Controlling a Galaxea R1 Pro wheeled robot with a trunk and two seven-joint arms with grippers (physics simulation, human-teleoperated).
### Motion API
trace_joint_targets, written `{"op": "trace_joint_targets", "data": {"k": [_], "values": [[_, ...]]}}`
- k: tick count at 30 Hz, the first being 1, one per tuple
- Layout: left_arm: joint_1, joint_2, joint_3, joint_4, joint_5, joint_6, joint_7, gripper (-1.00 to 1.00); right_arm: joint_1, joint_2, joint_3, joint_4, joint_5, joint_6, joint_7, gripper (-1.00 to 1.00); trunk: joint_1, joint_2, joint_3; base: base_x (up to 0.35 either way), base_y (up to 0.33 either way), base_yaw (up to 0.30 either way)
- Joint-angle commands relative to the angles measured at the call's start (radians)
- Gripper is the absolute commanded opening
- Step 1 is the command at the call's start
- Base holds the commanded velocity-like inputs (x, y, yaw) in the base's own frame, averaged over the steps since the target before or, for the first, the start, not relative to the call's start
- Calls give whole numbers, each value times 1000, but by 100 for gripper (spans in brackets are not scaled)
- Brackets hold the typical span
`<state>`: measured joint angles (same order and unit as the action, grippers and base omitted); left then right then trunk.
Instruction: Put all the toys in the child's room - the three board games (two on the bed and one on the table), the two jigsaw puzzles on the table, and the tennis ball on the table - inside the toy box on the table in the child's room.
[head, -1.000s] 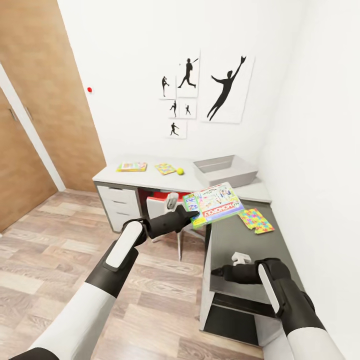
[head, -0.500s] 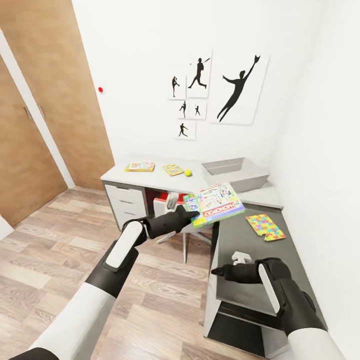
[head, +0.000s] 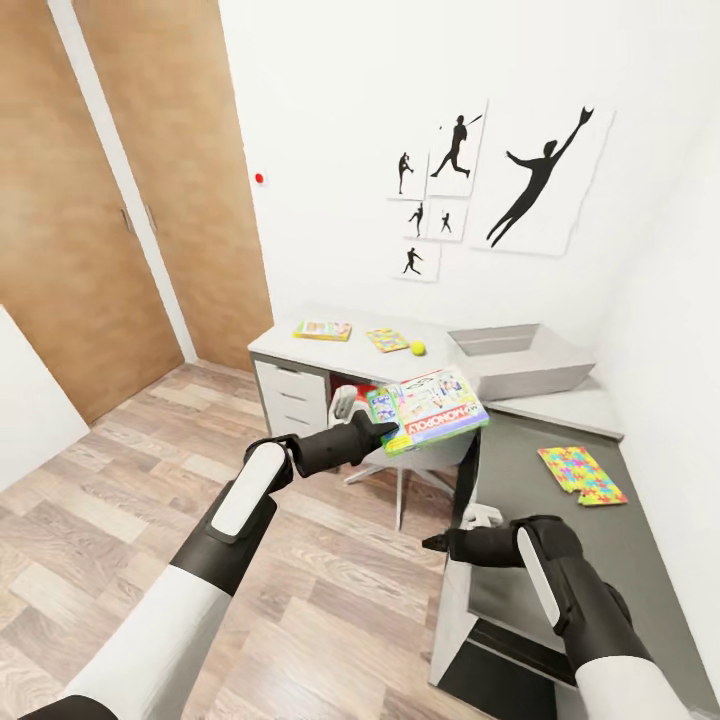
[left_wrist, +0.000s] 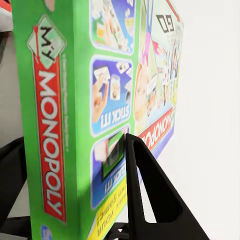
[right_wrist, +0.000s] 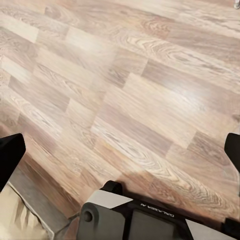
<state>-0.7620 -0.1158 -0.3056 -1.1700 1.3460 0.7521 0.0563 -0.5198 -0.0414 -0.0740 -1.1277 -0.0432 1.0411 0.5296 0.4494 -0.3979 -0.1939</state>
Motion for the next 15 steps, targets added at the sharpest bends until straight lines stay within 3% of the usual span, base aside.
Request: {"op": "trace_joint_targets", "data": {"k": [1, 10, 15], "values": [[-1, 0, 0, 0, 10, 3, 8, -100, -1, 0, -1, -1, -4, 6, 0, 100, 1, -2, -2, 0, 0, 286], [2, -1, 2, 0, 11, 3, 8, -100, 0, -1, -1, -1, -4, 6, 0, 100, 1, -2, -2, 0, 0, 284], [3, -1, 2, 0, 11, 3, 8, -100, 1, -2, -2, -1, -4, 6, 2, 100, 1, -2, -3, 0, 0, 151]]}}
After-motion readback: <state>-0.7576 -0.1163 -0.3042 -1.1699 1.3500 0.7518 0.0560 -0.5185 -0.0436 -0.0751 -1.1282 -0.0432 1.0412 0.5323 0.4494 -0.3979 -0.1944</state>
